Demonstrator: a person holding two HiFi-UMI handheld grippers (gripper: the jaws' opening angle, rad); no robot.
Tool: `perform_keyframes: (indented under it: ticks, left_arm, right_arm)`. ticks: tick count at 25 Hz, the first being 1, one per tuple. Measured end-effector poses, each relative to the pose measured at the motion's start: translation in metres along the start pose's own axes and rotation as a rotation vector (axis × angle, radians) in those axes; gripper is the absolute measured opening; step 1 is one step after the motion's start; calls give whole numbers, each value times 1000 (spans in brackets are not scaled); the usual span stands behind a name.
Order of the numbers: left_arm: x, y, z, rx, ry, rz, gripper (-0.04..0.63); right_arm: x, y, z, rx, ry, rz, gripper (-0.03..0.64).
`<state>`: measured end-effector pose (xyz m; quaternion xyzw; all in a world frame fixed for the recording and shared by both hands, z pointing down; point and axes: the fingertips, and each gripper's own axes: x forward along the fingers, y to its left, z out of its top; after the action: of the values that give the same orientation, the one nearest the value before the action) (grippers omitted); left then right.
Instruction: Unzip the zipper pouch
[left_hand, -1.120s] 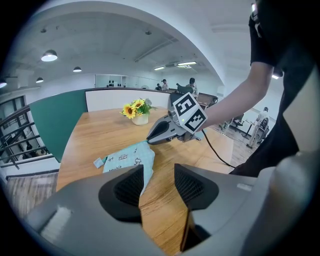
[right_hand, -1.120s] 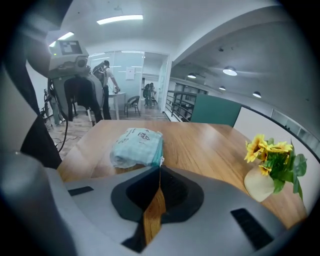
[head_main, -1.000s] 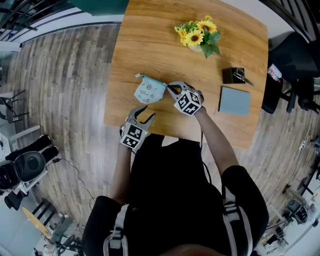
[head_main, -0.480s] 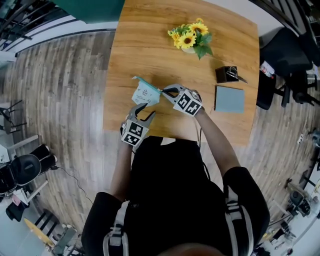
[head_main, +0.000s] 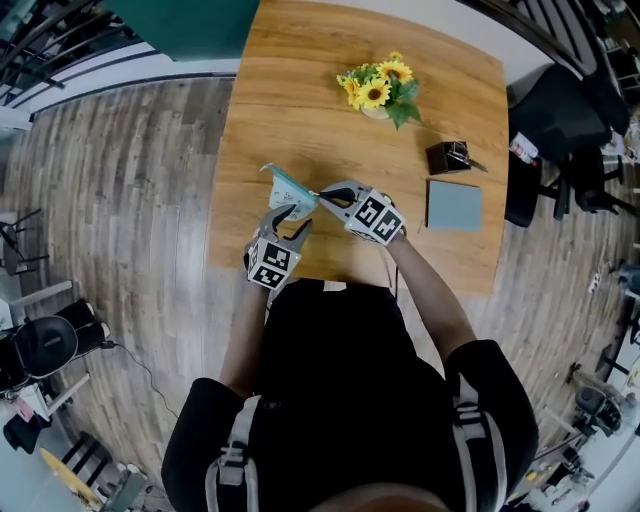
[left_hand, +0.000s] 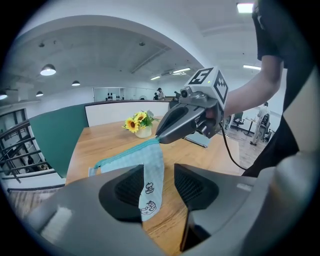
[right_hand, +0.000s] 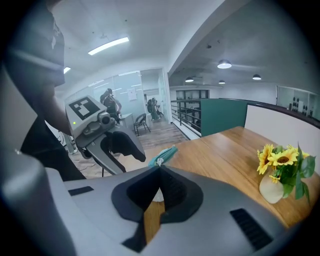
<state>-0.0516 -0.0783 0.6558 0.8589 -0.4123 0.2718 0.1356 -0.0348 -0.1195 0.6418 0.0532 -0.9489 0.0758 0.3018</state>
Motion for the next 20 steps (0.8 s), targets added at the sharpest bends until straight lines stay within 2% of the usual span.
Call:
perform_keyframes:
  ticks: [7,13,16,20]
  left_arm:
    - [-9,12,12,6,-58,37,190]
    - [-11,10,37,37,-119,30,190]
    - [-10,8,44,56,-133,29,191]
    - [-9,13,53,75,-138,64,192]
  right_arm:
    - [-8,7,35,27,-40,-16,3]
    - [-15,12,39,20,-4,-64,3]
    - [-17,16,46,51,-24,-70,3]
    - [-22,19,57,72,-55,-77,3]
